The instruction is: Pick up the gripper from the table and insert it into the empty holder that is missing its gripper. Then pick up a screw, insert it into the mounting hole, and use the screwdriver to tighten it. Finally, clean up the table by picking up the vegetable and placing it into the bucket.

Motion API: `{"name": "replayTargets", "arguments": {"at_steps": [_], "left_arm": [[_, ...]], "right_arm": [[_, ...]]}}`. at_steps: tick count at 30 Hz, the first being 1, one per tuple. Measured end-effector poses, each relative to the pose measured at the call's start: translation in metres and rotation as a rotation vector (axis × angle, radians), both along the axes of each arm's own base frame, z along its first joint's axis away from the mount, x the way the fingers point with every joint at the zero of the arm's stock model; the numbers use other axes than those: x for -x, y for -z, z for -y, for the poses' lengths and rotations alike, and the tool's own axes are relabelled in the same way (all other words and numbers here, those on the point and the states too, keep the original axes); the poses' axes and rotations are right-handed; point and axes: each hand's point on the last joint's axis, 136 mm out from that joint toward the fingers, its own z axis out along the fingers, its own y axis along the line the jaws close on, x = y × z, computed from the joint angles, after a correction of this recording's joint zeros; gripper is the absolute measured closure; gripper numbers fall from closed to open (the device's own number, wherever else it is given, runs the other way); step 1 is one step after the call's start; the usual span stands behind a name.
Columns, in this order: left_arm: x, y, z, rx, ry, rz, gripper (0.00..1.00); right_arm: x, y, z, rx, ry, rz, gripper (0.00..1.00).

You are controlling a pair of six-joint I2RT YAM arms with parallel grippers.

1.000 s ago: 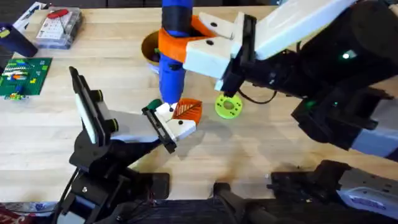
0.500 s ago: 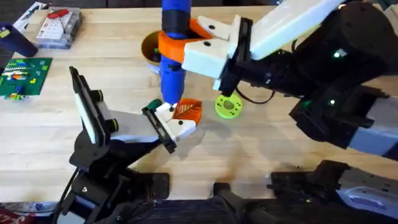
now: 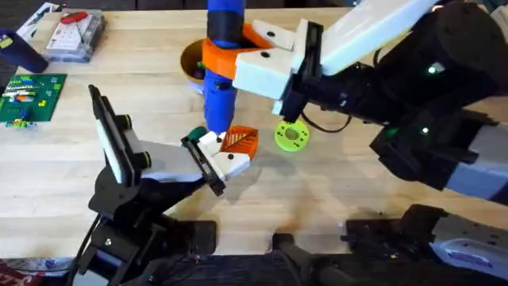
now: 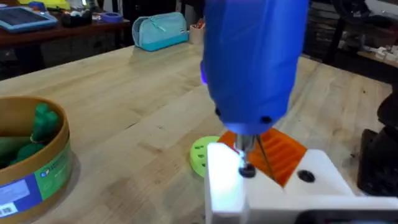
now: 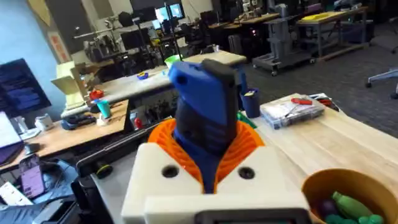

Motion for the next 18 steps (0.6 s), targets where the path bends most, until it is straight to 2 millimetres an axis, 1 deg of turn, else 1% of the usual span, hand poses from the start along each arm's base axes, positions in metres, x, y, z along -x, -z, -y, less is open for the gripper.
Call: {"name": "replayTargets", "arguments": {"at_steps": [11, 18], "left_arm": [[0.0, -0.0001, 0.0, 0.0, 0.0, 0.0, 0.991], [0.0, 0.0, 0.0, 0.0, 0.0, 0.0, 0.991]], "right_arm": [[-0.0018, -0.0078, 0.0071, -0.019, 0.014, 0.004, 0.95], [-0.0024, -0.0068, 0.0072, -0.019, 0.013, -0.01, 0.951]]}}
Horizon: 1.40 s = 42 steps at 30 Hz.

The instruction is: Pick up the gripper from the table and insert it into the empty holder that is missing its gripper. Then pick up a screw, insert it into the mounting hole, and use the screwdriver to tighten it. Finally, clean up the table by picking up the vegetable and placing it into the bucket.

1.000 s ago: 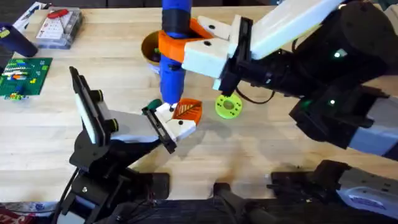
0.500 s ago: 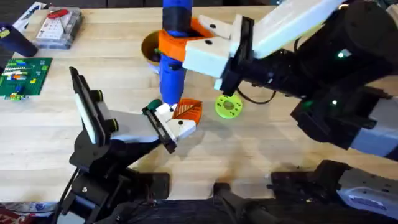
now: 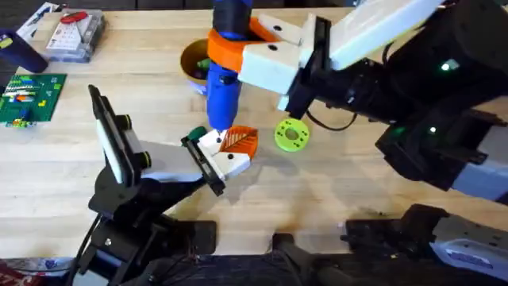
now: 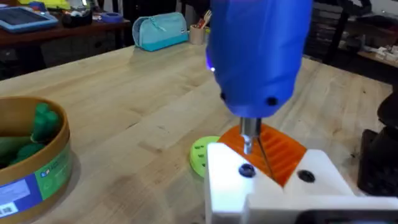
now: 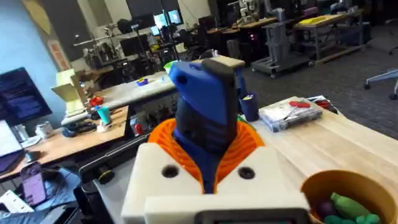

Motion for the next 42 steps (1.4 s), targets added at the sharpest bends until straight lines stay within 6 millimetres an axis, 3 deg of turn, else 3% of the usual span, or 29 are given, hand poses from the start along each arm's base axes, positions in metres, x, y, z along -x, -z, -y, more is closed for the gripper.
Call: {"name": "replayTargets", "arguments": {"at_steps": [17, 26, 42], "left_arm": [[0.0, 0.0, 0.0, 0.0, 0.0, 0.0, 0.991], [0.0, 0.0, 0.0, 0.002, 0.0, -0.003, 0.991], [0.0, 0.0, 0.0, 0.002, 0.0, -0.003, 0.991]], "right_arm": [[0.001, 0.001, -0.002, 0.0, -0.005, -0.004, 0.951], [-0.006, 0.014, -0.008, 0.02, -0.007, -0.051, 0.951], [-0.007, 0.01, -0.004, 0.009, -0.011, -0.052, 0.951]]}}
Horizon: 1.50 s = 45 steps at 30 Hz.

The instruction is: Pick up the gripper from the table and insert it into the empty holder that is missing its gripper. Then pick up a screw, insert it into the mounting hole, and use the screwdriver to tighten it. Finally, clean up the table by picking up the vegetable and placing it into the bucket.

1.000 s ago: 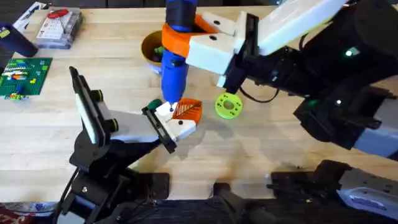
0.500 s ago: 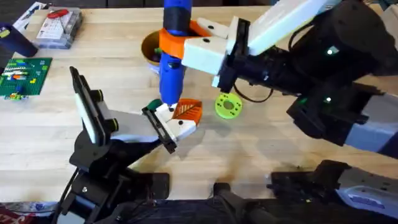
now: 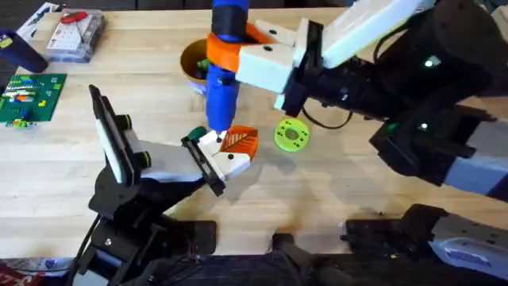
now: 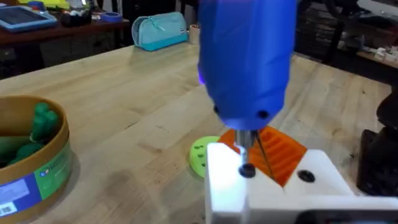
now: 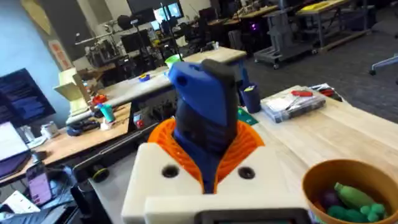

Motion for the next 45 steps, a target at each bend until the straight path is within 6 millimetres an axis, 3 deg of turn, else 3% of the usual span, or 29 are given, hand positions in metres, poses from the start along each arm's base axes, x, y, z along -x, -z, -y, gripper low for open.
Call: {"name": "replayTargets", "arguments": {"at_steps": [16, 30, 45], "left_arm": [[0.0, 0.0, 0.0, 0.0, 0.0, 0.0, 0.991], [0.0, 0.0, 0.0, 0.0, 0.0, -0.001, 0.991], [0.0, 0.0, 0.0, 0.001, 0.0, -0.003, 0.991]], "right_arm": [[0.003, -0.007, 0.004, -0.013, -0.002, 0.015, 0.951], [0.0, 0.005, 0.0, 0.015, -0.005, -0.02, 0.95], [0.0, 0.006, -0.001, 0.021, -0.009, -0.028, 0.951]]}}
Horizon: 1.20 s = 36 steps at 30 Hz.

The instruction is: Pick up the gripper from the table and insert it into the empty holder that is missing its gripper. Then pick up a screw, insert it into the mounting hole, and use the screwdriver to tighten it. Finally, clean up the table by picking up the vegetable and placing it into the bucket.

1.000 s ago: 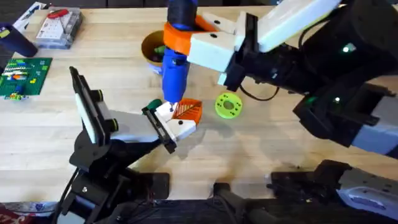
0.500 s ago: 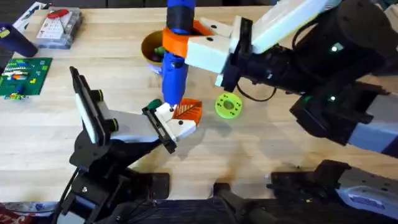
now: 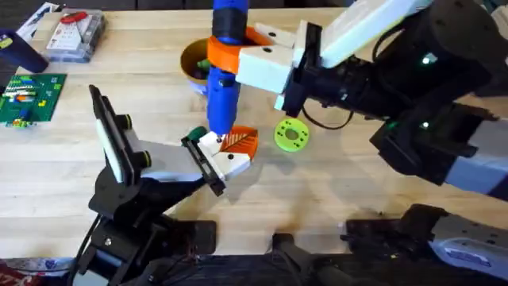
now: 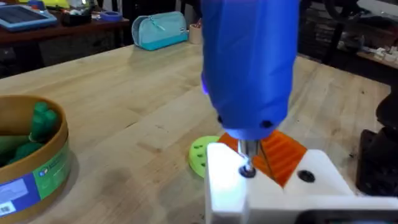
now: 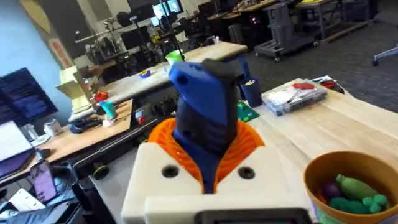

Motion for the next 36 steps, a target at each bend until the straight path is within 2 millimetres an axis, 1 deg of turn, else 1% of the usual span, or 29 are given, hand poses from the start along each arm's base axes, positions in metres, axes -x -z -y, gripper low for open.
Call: {"name": "replayTargets", "arguments": {"at_steps": [12, 15, 19, 22, 25, 28, 31, 36], "left_arm": [[0.0, 0.0, 0.0, 0.001, 0.0, 0.0, 0.991], [0.0, 0.0, 0.0, 0.001, 0.0, 0.0, 0.991], [0.0, 0.0, 0.0, 0.001, 0.0, 0.0, 0.991], [0.0, 0.0, 0.0, 0.001, 0.0, 0.0, 0.991], [0.0, 0.0, 0.0, 0.001, 0.0, 0.0, 0.991], [0.0, 0.0, 0.0, 0.001, 0.0, 0.0, 0.991], [0.0, 0.0, 0.0, 0.001, 0.0, 0.0, 0.991], [0.0, 0.0, 0.0, 0.001, 0.0, 0.0, 0.991]], "right_arm": [[0.0, -0.003, 0.0, -0.008, -0.001, 0.009, 0.951], [0.003, -0.012, 0.001, -0.035, -0.007, 0.04, 0.949], [0.007, -0.033, 0.007, -0.1, -0.008, 0.116, 0.951], [0.002, -0.036, 0.012, -0.109, 0.006, 0.13, 0.951], [-0.008, -0.033, 0.018, -0.098, 0.036, 0.123, 0.949], [-0.021, -0.031, 0.028, -0.085, 0.081, 0.127, 0.95], [-0.044, -0.024, 0.045, -0.052, 0.156, 0.123, 0.951], [-0.082, -0.005, 0.081, 0.013, 0.294, 0.07, 0.95]]}}
